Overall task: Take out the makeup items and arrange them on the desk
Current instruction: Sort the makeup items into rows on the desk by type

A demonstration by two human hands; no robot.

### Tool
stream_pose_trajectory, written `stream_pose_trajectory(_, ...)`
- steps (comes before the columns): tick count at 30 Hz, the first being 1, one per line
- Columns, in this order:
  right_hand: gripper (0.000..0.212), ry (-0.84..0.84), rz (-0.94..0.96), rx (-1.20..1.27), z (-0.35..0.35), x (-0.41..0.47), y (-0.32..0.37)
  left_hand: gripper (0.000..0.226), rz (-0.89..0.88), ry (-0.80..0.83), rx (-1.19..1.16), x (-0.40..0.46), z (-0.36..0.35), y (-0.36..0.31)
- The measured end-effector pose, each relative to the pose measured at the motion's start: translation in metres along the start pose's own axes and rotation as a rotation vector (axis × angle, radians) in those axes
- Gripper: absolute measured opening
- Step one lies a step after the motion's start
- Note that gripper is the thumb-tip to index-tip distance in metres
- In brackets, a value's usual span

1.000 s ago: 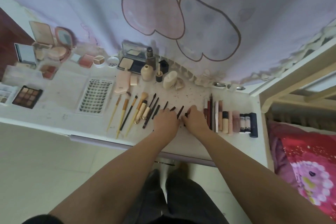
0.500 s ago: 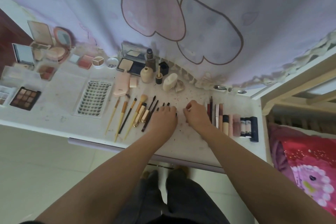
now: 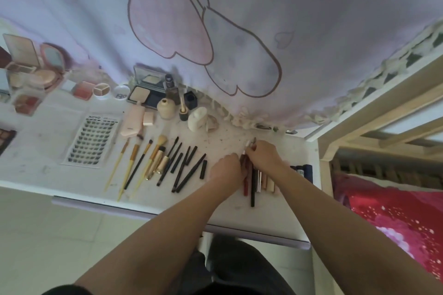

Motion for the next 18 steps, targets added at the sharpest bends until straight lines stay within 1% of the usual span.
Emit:
stream_pose_trajectory(3,0.035,0.021,0.028,0.117,0.008,0.0,0.009,0.028,-0.113,-0.054,-0.044,-0.012,0.018,-0.002)
stream_pose_trajectory(5,0.036,0.067,0.041,0.195,0.01,-0.003,0.018,0.024,-0.156,-0.067,-0.066,-0.019,0.03,0.001)
stream_pose_trajectory(8,0.037,0.183,0.019,0.464,0.002,-0.011,0.031,0.027,-0.188,-0.056,-0.066,-0.027,0.045,0.005)
stream_pose_trajectory(9,0.037,0.214,0.019,0.54,0.0,-0.016,0.037,0.028,-0.189,-0.038,-0.109,-0.03,0.049,0.007)
stream_pose_trajectory(12,0.034,0.321,0.083,0.698,-0.005,-0.035,0.055,0.031,-0.158,0.101,-0.383,-0.041,0.057,0.017)
stream_pose_trajectory(13,0.033,0.352,0.117,0.719,-0.005,-0.042,0.06,0.031,-0.144,0.149,-0.446,-0.045,0.059,0.021)
stream_pose_trajectory(15,0.027,0.384,0.164,0.675,-0.003,-0.055,0.066,0.031,-0.135,0.213,-0.506,-0.053,0.063,0.025)
stream_pose_trajectory(17,0.014,0.374,0.147,0.577,-0.001,-0.062,0.065,0.03,-0.163,0.203,-0.45,-0.058,0.07,0.028)
stream_pose_trajectory(18,0.013,0.371,0.133,0.527,-0.001,-0.064,0.065,0.029,-0.185,0.182,-0.405,-0.06,0.073,0.029)
Point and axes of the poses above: each hand's wrist, its own x-axis towards the middle knuckle, its own z-axis out of the back of the hand, y = z × x, the point moved 10 cm from there along x, towards the middle knuckle, and after that the axes turned 10 degrees about -x, right-handed, at the moved point
